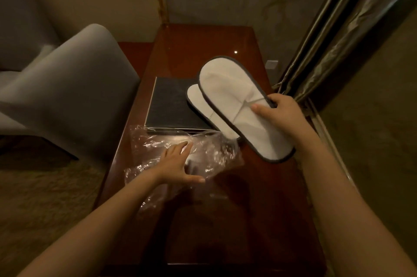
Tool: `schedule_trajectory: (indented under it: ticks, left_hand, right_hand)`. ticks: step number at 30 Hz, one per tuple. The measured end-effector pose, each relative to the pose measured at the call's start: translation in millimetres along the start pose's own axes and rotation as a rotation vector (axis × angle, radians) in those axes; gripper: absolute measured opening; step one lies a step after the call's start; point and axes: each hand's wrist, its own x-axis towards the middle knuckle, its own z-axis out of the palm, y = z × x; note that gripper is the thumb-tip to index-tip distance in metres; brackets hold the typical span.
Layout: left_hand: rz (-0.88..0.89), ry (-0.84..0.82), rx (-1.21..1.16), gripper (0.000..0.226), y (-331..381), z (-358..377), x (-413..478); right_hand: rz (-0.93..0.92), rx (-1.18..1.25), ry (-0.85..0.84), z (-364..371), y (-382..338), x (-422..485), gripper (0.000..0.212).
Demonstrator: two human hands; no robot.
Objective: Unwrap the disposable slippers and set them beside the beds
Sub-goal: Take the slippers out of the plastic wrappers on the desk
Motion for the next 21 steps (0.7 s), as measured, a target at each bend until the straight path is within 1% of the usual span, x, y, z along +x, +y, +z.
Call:
schedule_trajectory:
  ticks: [2,3,5,8,9,10,12,15,17,19,21]
  left_hand:
    - [-0.041,-0.012,-0.008,0.131,5.9,-6.3,2.5]
    - [-0.072,0.020,-0.020,0.117,9.7,-9.8,3.2]
    - [-0.106,0.162,-0.079,0.084,19.3,-18.2,6.0]
    - [-0.057,0.434,-0.218,0.038,41.0,-39.6,17.7]
    - [-0.076,0.489,-0.300,0.028,48.1,-48.9,26.3]
    - [-0.126,0.523,-0.403,0.024,53.2,-57.9,38.5]
    - [-0.278,0.529,-0.640,0.027,57.6,-73.5,69.7]
    - [-0.510,0.398,-0.902,0.034,58.3,-84.6,116.6]
    - [-0.606,0.279,-0.981,0.036,60.1,-81.4,138.3]
    - [-0.661,0.168,-1.013,0.044,62.4,-73.7,151.9]
    - [-0.718,0.134,-0.952,0.055,63.6,-66.0,166.1]
  right_hand:
    - [0.063,0.074,0.061,5.5,10.5,8.5,0.035]
    - [0.091,0.113,0.085,7.1,15.2,12.9,0.036]
    - [0.139,0.214,0.120,8.8,24.1,22.0,0.037]
    - [0.187,0.310,0.162,11.3,36.0,36.4,0.035]
    - [0.198,0.335,0.167,13.2,39.5,41.5,0.032]
    - [0.210,0.361,0.169,15.5,43.0,46.6,0.029]
    - [0.245,0.409,0.167,20.6,50.0,56.7,0.025]
    - [0.295,0.479,0.160,29.5,63.1,71.1,0.025]
    - [0.309,0.497,0.158,36.2,72.5,78.7,0.021]
    - [0.320,0.486,0.154,42.0,81.4,83.4,0.018]
    - [0.337,0.483,0.143,46.2,90.4,85.3,0.019]
